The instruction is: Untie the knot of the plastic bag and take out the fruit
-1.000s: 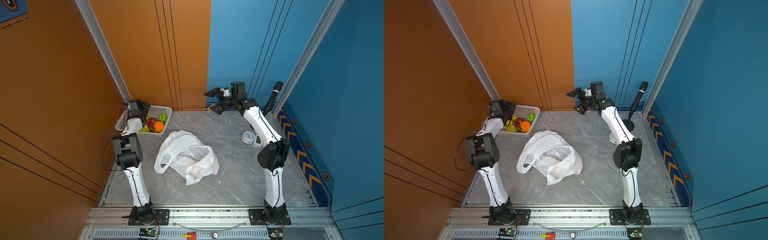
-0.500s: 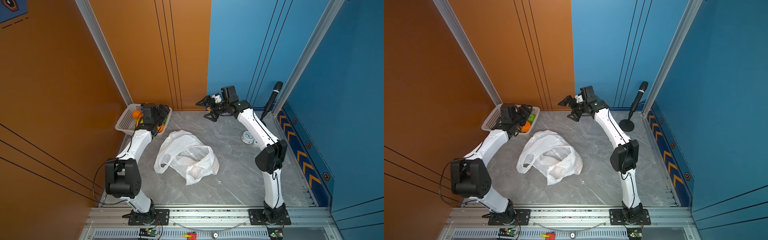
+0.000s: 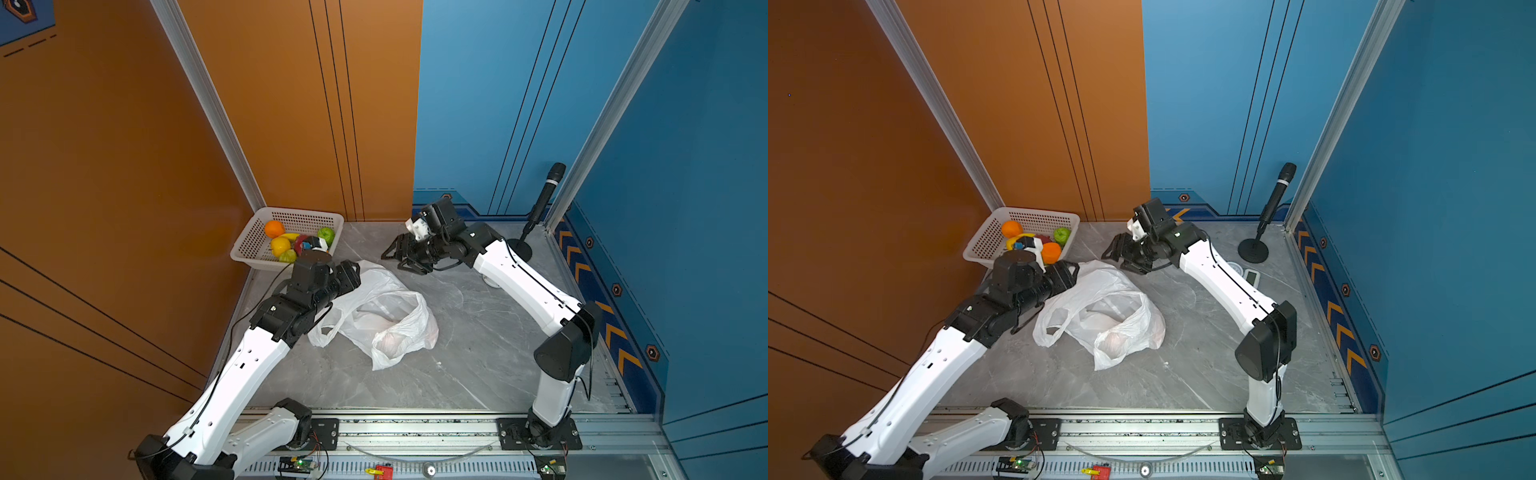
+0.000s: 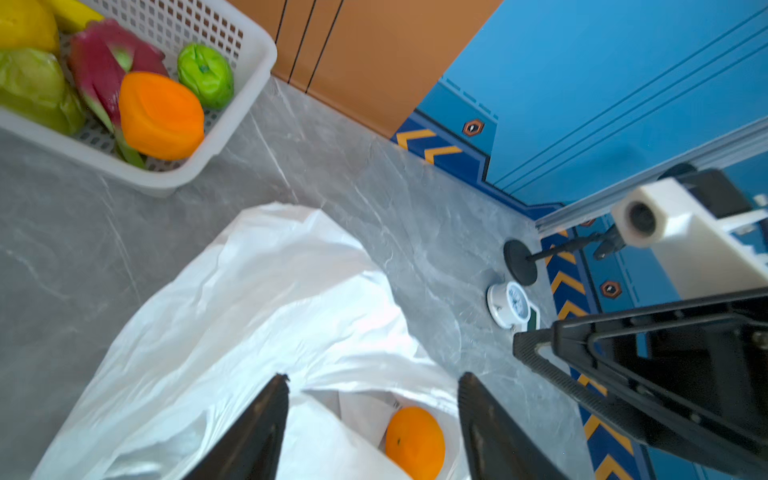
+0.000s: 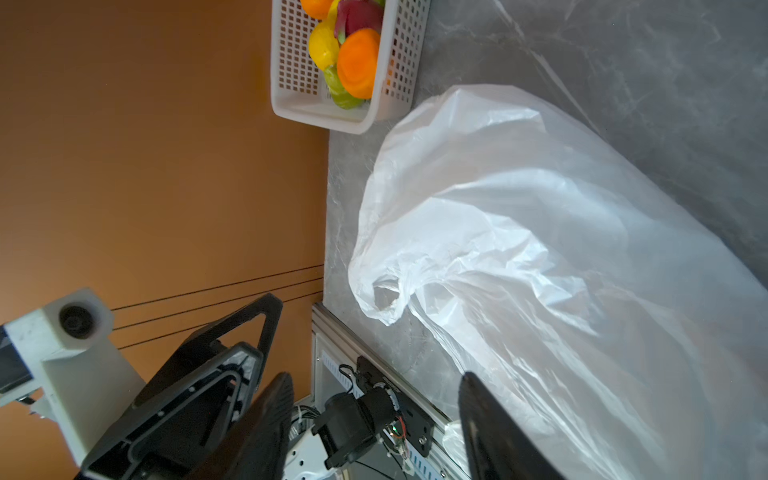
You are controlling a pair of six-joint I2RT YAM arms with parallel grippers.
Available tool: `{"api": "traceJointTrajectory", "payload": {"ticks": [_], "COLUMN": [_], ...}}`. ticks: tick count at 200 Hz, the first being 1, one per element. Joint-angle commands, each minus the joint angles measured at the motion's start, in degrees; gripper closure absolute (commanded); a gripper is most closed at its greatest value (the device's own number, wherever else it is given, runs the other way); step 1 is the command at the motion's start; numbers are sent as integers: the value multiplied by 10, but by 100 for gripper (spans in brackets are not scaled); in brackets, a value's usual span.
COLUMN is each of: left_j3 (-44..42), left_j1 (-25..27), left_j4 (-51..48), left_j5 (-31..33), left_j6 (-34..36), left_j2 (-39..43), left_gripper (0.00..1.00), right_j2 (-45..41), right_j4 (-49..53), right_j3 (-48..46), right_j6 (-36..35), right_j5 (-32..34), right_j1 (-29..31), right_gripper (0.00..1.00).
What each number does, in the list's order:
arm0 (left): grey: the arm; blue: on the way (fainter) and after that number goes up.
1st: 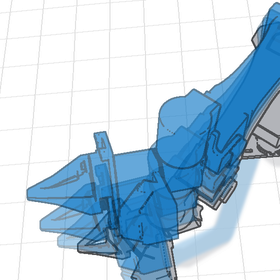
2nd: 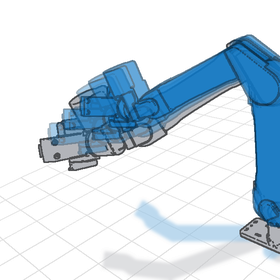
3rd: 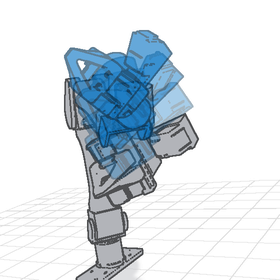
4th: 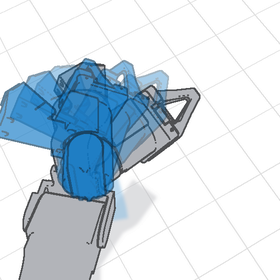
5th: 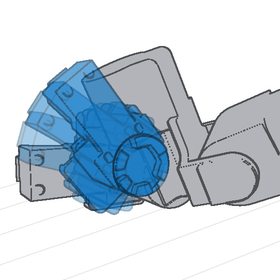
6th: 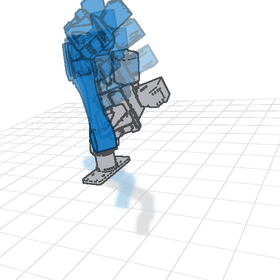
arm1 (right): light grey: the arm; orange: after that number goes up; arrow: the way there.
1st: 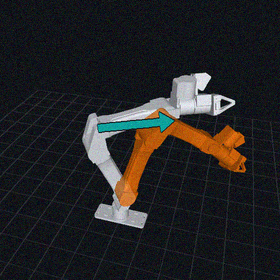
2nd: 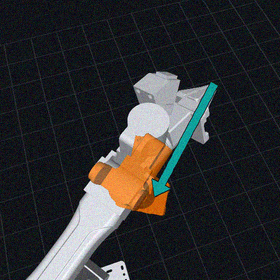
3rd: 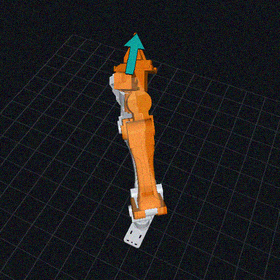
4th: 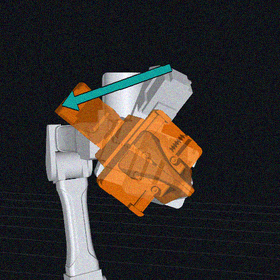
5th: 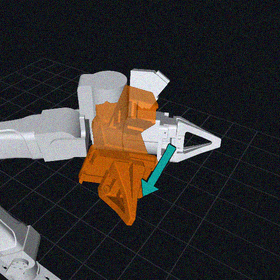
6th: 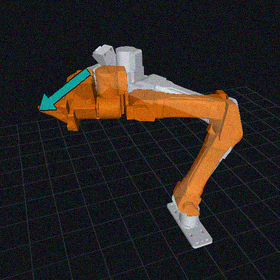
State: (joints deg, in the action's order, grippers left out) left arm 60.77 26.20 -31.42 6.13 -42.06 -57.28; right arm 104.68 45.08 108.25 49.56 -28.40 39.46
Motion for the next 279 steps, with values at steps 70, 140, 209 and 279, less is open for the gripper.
{"api": "traceJointTrajectory", "payload": {"ticks": [70,140,209,279], "left_j3": [-74,-43,-97,-135], "left_j1": [55,74,82,78], "left_j4": [-42,-38,-38,-33], "left_j5": [-102,-103,-138,-157], "left_j6": [-11,34,45,53], "left_j2": [-47,-193,-214,-231], "left_gripper": [37,28,43,76], "right_j2": [-58,-18,-19,17], "right_j4": [54,74,66,59], "right_j3": [-188,-241,-235,-167], "right_j6": [-41,-51,-41,-30], "right_j5": [177,185,177,166], "right_j1": [79,74,75,89], "right_gripper": [56,58,58,57]}}
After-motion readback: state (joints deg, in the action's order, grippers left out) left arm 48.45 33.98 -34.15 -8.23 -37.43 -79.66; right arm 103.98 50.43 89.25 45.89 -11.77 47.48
